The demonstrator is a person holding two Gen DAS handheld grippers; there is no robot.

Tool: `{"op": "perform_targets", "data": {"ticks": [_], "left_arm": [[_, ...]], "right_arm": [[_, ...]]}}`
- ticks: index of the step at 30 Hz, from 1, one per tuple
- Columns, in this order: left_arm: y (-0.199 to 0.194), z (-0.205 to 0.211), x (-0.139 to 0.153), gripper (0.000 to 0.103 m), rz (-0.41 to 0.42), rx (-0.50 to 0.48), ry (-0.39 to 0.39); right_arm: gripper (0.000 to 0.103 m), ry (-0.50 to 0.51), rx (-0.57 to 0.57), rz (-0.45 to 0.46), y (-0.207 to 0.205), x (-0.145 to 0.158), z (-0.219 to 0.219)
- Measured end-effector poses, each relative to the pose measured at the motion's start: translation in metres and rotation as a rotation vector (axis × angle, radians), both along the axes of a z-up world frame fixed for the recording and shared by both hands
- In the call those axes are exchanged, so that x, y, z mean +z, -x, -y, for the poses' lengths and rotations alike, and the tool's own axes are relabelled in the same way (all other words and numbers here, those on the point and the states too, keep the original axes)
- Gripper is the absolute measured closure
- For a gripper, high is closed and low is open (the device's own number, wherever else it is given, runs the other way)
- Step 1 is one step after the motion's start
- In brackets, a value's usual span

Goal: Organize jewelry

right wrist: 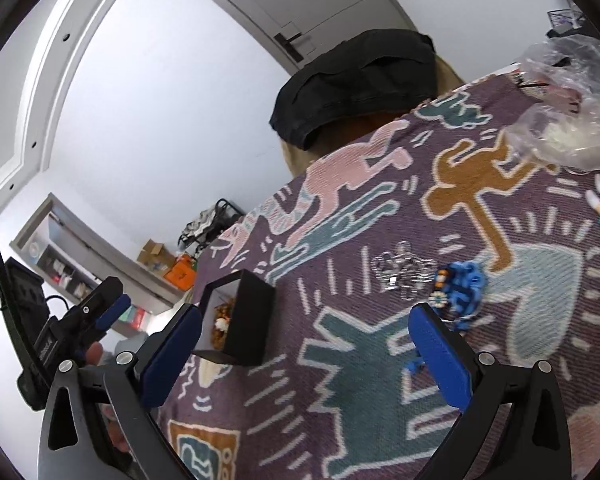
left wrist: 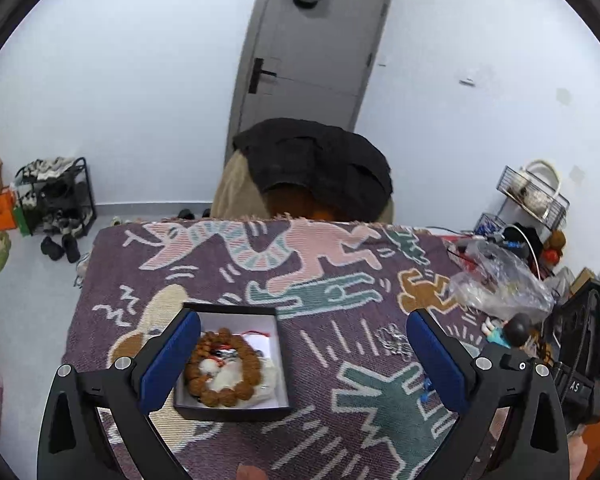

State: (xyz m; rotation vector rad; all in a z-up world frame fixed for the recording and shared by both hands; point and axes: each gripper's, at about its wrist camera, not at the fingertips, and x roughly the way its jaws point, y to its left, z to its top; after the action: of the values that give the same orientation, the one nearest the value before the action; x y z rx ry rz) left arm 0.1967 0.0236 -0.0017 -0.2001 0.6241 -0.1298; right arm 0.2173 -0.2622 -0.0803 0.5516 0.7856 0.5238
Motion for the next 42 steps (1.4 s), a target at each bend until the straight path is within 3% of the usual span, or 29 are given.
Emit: {"op": "perform_targets", "data": {"ticks": [9,13,17,23,30,36,42], "left_arm": [[-0.009,0.053,-0.009,0.000,-0.036,-0.077,-0.056],[-0.015,0.076,-0.016,0.000,-0.053,-0.112,-0.069],[-0.022,0.094,-0.023,0.000,-0.078,-0.137,-0.080],[-0.033,0.113,-0.035,0.000,-0.121,-0.161,-0.058],[-0.042,0.120,-0.048,0.000,-0.147,-0.173,-0.042],[-0.048,0.117,-0.061,0.010,-0.170,-0.178,-0.027],[-0.051,0.108,-0.073,0.011,-0.190,-0.181,-0.007]], "right_arm": [[0.001,0.025,-0.086,-0.010,0.005,-0.007,0.049],[0.013,0.032,-0.114,-0.031,0.005,-0.014,0.068],[0.016,0.042,-0.127,-0.047,0.005,-0.023,0.082],[0.033,0.035,-0.132,-0.076,0.004,-0.035,0.098],[0.051,0.017,-0.113,-0.122,-0.006,-0.051,0.100],[0.058,-0.004,-0.073,-0.172,-0.018,-0.068,0.085],[0.064,-0.023,-0.051,-0.218,-0.030,-0.079,0.068]]}}
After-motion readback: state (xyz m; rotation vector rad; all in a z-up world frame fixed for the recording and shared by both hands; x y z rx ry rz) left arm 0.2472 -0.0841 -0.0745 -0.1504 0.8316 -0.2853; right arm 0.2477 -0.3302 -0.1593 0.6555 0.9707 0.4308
